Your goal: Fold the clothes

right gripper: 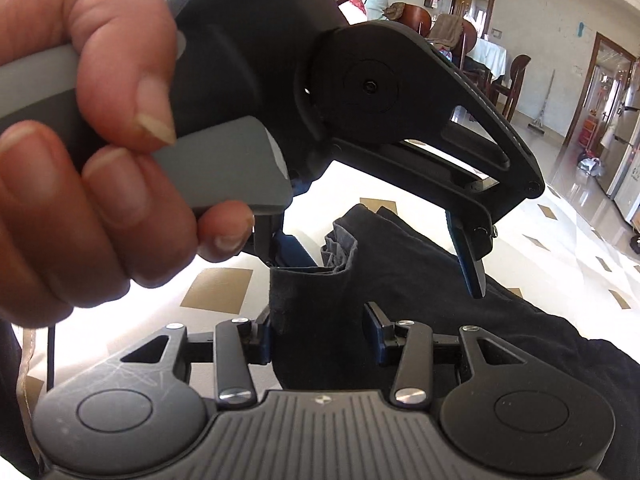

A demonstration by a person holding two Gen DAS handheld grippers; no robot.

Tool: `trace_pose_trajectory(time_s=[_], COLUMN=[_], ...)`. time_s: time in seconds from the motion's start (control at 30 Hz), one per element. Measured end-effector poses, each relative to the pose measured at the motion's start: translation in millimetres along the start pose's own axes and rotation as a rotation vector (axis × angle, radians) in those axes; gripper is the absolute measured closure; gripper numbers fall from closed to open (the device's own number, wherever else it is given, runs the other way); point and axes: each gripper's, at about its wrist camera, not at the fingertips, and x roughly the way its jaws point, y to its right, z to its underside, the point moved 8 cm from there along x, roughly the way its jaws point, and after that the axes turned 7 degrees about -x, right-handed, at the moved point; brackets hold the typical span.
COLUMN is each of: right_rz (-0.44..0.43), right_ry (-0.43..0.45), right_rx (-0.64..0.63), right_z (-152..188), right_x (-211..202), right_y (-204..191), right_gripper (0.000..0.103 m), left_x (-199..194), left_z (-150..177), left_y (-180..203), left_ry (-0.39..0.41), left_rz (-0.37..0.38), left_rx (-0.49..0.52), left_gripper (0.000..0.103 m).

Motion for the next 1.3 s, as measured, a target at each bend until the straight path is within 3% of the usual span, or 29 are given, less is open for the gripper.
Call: trace_pose_trajectory(time_s=[0.07, 0.17, 0.23, 0.43, 0.57, 0.93, 1.0, 1.07, 1.1, 1.17, 1.3], right_rz=[-0.002, 0.017, 0.027, 0.035, 0.032, 0.031, 0.031, 0.031, 0.033, 0.039, 0.037], right_ry=[-0.008, 0.003, 0.023, 0.062, 0.063, 0.073, 0.070, 0.064, 0.058, 0.045, 0.025], right_rx=[0.027, 0.082, 0.134, 0.163, 0.181, 0.234, 0.233, 0.231, 0.232, 0.234, 0.222], right_z=[1.1, 1.3, -0.8, -2.3, 1.2, -9.4, -9.4, -8.6, -7.6, -5.5, -1.1], right_x=[-0.3, -5.2, -12.6, -29.6, -36.8, -48.4, -47.9, -45.5, -43.8, -40.1, -35.7], right_y=[5.0, 16.2, 24.7, 28.7, 31.4, 35.9, 36.5, 37.4, 38.1, 39.7, 35.7], right_gripper=[0.091, 0.098, 0.099, 0.099, 0.099, 0.099, 0.099, 0.099, 0.099, 0.098, 0.095], left_x=[0.1, -2.9, -5.8, -5.2, 6.0, 25.5, 26.8, 29.1, 30.0, 31.1, 28.8], left_z=[0.3, -4.8, -11.5, -37.6, -46.2, -63.9, -65.7, -65.1, -64.0, -60.9, -56.6], left_y=[1.2, 1.5, 0.3, -11.9, -4.1, 2.7, 3.8, 3.5, 3.6, 5.9, 9.6], left_ry=[-0.011, -0.008, 0.004, 0.022, -0.001, -0.030, -0.022, -0.022, -0.019, -0.016, -0.002], left_rz=[-0.014, -0.048, -0.069, -0.055, -0.038, -0.016, -0.016, -0.025, -0.032, -0.043, -0.052], left_rx=[0.016, 0.049, 0.064, -0.029, 0.002, 0.016, 0.020, 0.031, 0.040, 0.067, 0.108], left_gripper=[0.005, 0.000, 0.000, 0.001, 0.016, 0.022, 0.034, 0.057, 0.061, 0.080, 0.088])
